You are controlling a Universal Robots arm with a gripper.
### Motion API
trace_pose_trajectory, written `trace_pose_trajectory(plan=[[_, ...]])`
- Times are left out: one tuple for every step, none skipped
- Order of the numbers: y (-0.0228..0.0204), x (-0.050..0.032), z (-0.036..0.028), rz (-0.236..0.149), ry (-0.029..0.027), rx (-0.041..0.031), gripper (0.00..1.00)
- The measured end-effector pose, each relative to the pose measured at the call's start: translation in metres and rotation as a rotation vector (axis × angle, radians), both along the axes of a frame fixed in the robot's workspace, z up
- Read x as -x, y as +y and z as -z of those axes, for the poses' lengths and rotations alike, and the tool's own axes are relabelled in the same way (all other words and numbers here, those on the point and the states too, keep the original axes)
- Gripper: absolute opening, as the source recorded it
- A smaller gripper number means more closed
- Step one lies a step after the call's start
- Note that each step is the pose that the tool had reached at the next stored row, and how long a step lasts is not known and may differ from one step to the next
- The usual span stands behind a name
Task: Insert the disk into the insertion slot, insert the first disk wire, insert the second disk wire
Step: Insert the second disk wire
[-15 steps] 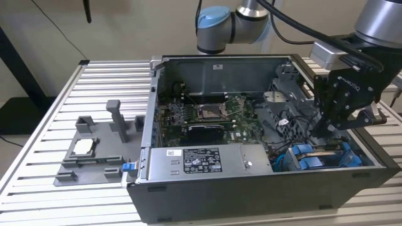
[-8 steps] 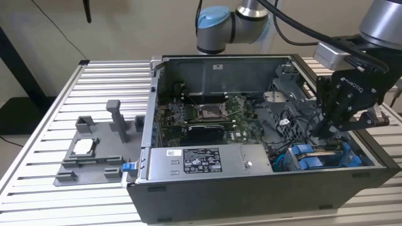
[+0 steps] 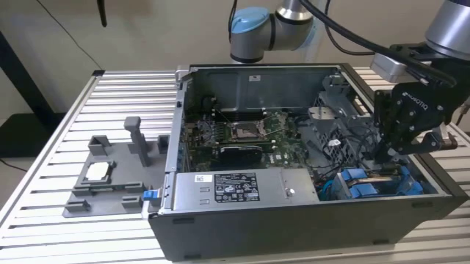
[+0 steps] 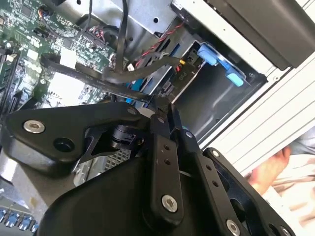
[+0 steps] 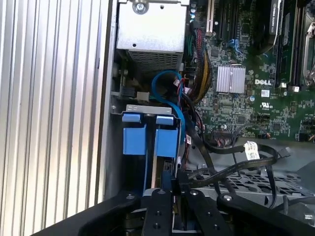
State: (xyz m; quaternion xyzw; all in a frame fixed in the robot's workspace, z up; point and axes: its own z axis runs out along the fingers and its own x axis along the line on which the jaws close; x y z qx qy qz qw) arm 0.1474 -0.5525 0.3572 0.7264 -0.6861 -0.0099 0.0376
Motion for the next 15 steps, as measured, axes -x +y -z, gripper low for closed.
trace_pose_trajectory(plan=[[-0.0002, -0.0015, 0.0008, 0.0, 0.0016, -0.0019, 0.16], [-0.0004, -0.0022, 0.0018, 0.0, 0.0029, -0.0039, 0.16], [-0.0005, -0.0025, 0.0027, 0.001, 0.0044, -0.0056, 0.16], [-0.0006, -0.0026, 0.0033, 0.002, 0.0057, -0.0067, 0.16], [-0.0006, -0.0027, 0.004, 0.005, 0.0076, -0.0079, 0.16], [-0.0006, -0.0027, 0.0045, 0.007, 0.0091, -0.0092, 0.16], [-0.0006, -0.0027, 0.0048, 0.01, 0.0106, -0.0114, 0.16], [-0.0006, -0.0027, 0.0051, 0.013, 0.012, -0.0137, 0.16], [-0.0006, -0.0029, 0.0051, 0.014, 0.0141, -0.0144, 0.16], [-0.0008, -0.0035, 0.0052, 0.015, 0.0185, -0.0147, 0.16], [-0.0012, -0.0042, 0.0052, 0.015, 0.0256, -0.0148, 0.16], [-0.0017, -0.0051, 0.0053, 0.015, 0.0326, -0.0149, 0.16], [-0.0021, -0.006, 0.0053, 0.015, 0.0398, -0.0147, 0.16], [-0.0025, -0.0069, 0.0054, 0.015, 0.0459, -0.0147, 0.16], [-0.0029, -0.008, 0.0056, 0.015, 0.0491, -0.0147, 0.16]])
